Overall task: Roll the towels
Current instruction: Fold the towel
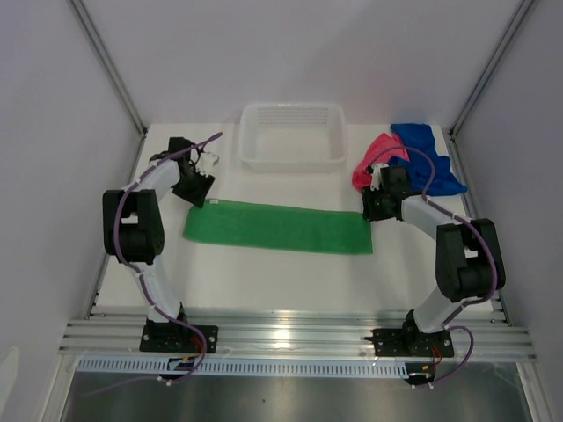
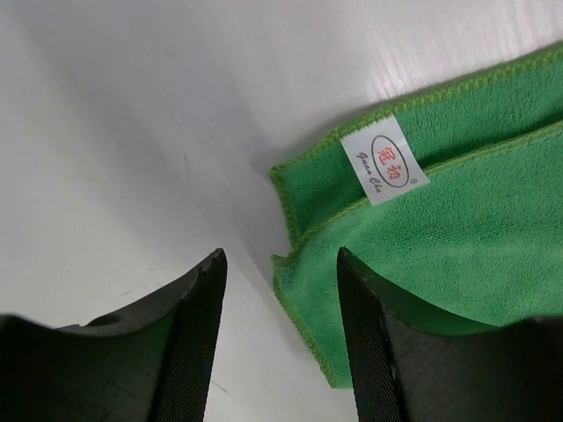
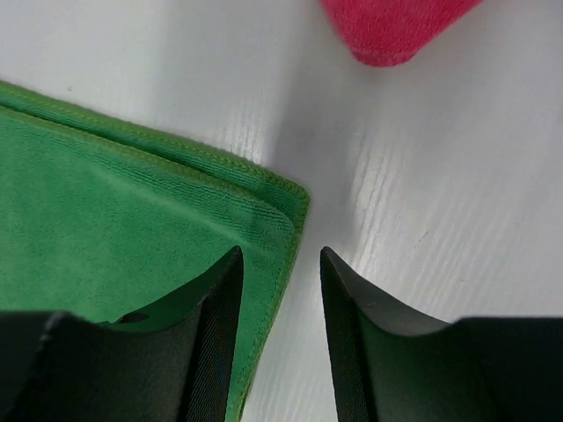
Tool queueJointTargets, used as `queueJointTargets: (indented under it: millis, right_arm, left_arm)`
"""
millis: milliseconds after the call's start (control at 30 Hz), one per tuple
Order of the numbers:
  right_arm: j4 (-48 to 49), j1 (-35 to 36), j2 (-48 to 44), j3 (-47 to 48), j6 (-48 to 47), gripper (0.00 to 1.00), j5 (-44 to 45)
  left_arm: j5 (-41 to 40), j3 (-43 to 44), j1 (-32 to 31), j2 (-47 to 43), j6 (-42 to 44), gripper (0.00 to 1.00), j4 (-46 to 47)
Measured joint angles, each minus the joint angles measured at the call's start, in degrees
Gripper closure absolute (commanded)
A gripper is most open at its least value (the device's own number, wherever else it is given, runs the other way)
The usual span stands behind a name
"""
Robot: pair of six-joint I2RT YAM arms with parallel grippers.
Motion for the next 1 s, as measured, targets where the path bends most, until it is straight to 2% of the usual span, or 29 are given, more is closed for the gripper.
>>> queueJointTargets:
  millis: [267,333,367,433,467,500,533,567,767,1000]
  right_arm:
    - [-1.8,-1.0,6.8,2.1,2.8,0.54,-2.8]
    - [-2.4,-1.0,7.6,3.2,3.5,0.55,-2.7]
    - [-2.7,-1.0,7.8,3.5,3.8,0.55,-2.7]
    - [-3.2,-1.0,8.0,3.7,4.3,0.62,-2.7]
    - [-3.4,-1.0,8.0,3.7,4.5,0.68,-2.7]
    - [-3.7,-1.0,8.1,3.8,4.8,0.73,-2.8]
    - [-3.8,-1.0,8.2,3.9,4.9,0.77,-3.1]
    - [-4.1,-1.1,8.3,4.0,5.2,0.83,-3.3]
    - [-4.7,-1.2,8.0,3.5,6.4,0.99,-5.4]
    - [-6.0,-1.2,5.7,0.8,6.7,1.00,-7.9]
  left_arm:
    - [-0.5,3.1,0.0,5.0,-1.3,0.42,-4.9]
    - [-0.4,3.4,0.0,5.5,-2.1,0.46,-6.0]
    - [-0.2,3.4,0.0,5.6,-2.5,0.59,-6.7]
    - [-0.2,3.4,0.0,5.6,-3.9,0.73,-8.0]
    - [0.0,3.4,0.0,5.6,-4.4,0.88,-8.5]
    - [0.2,3.4,0.0,5.6,-4.6,0.97,-9.0]
    - [0.4,3.3,0.0,5.6,-5.0,0.99,-9.4]
    - [0.8,3.2,0.0,5.6,-5.2,0.99,-9.7]
    - [1.5,-2.4,0.1,2.5,-5.4,0.99,-7.7]
    - [3.6,-8.2,1.3,-1.6,-5.4,0.99,-6.7]
